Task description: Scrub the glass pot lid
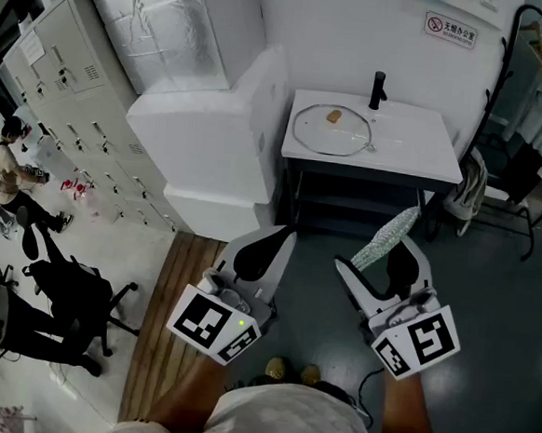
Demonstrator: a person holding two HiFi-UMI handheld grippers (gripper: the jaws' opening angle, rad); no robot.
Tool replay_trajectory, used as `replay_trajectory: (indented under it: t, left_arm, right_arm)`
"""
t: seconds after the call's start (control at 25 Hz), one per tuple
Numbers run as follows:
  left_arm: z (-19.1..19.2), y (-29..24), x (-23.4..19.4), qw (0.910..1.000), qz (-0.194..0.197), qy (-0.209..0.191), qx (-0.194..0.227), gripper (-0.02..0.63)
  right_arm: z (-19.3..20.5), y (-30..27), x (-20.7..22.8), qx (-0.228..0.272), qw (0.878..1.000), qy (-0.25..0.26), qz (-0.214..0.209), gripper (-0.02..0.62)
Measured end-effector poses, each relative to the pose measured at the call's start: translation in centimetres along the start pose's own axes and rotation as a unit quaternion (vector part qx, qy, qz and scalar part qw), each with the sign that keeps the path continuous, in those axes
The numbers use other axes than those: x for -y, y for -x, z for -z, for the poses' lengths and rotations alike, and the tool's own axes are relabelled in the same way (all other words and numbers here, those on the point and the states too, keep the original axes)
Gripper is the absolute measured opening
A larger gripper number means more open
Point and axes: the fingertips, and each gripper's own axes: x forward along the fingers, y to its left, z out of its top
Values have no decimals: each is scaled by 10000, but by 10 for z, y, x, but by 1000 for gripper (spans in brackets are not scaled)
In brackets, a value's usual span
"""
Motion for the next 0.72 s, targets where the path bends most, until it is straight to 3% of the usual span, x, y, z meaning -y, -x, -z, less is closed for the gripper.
replay_trajectory:
  t: [0.72]
  left_arm:
    - [4,9,-32,9999,39,123,47,15]
  right_arm:
    - [2,-20,-10,11,9998,-202,91,348]
